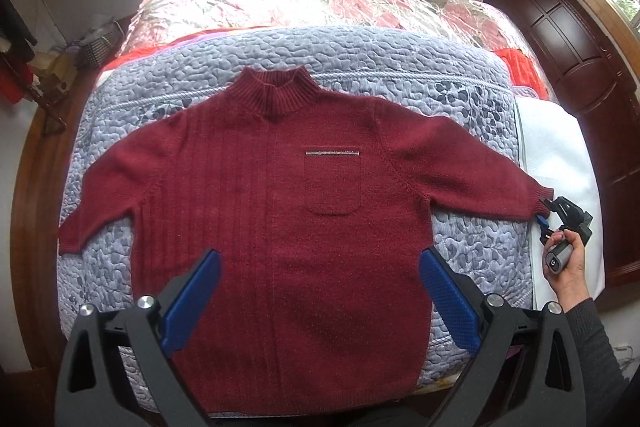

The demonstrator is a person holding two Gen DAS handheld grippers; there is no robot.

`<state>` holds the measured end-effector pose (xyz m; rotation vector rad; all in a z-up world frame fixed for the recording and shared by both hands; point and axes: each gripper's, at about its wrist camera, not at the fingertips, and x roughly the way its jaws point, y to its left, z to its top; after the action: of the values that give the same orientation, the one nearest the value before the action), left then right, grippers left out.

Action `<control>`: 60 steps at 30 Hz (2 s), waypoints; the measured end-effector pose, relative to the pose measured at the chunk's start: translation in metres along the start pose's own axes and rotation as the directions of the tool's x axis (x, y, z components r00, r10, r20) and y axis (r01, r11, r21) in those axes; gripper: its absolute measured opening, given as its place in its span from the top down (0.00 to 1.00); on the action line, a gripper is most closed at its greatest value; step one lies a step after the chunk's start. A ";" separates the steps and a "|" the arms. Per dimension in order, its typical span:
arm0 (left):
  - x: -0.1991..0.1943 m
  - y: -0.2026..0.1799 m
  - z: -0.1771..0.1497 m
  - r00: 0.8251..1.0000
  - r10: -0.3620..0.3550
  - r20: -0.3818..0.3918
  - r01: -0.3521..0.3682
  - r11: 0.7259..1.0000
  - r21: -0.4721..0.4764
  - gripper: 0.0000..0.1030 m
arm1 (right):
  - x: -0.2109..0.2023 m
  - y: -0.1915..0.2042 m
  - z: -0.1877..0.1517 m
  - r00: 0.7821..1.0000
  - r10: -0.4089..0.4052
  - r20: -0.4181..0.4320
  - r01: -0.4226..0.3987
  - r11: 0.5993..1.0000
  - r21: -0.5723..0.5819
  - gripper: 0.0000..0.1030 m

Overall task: Fold small clothes
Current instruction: 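Grasp the cuff of the sleeve nearest the right gripper and lift it, then carry the sleeve cuff across the sweater body toward the other sleeve with the right gripper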

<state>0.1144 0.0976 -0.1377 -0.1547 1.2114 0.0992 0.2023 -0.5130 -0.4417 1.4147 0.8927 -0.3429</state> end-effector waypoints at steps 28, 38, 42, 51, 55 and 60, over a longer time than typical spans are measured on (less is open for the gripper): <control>-0.038 0.121 -0.012 0.978 -0.097 0.186 0.137 0.967 -0.216 0.04 | -0.046 0.248 -0.357 0.998 -0.059 0.027 0.041 0.259 -0.965 0.88; 0.005 0.175 0.003 0.935 -0.301 0.188 0.347 0.886 -0.307 0.04 | 0.111 0.194 -0.520 0.950 -0.301 0.080 0.053 -0.098 -0.994 0.88; 0.052 0.185 0.021 0.877 -0.457 0.150 0.478 0.794 -0.376 0.04 | 0.142 0.163 -0.539 0.922 -0.376 0.088 0.043 -0.128 -0.991 0.79; 0.195 0.155 0.066 0.758 -0.648 0.076 0.572 0.605 -0.554 0.04 | 0.074 0.151 -0.505 0.933 -0.357 -0.041 -0.051 -0.017 -0.999 0.53; 0.260 0.138 0.066 0.755 -0.656 0.012 0.499 0.562 -0.659 0.04 | 0.035 0.127 -0.479 0.917 -0.393 -0.072 -0.051 0.063 -0.997 0.52; 0.301 0.113 0.063 0.802 -0.587 -0.110 0.389 0.654 -0.649 0.05 | 0.006 0.106 -0.457 0.896 -0.435 -0.091 -0.040 0.125 -0.991 0.51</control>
<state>0.2597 0.2178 -0.4053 -1.1085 1.3801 -0.0317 0.1291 -0.0627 -0.3305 0.0068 1.2708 0.3669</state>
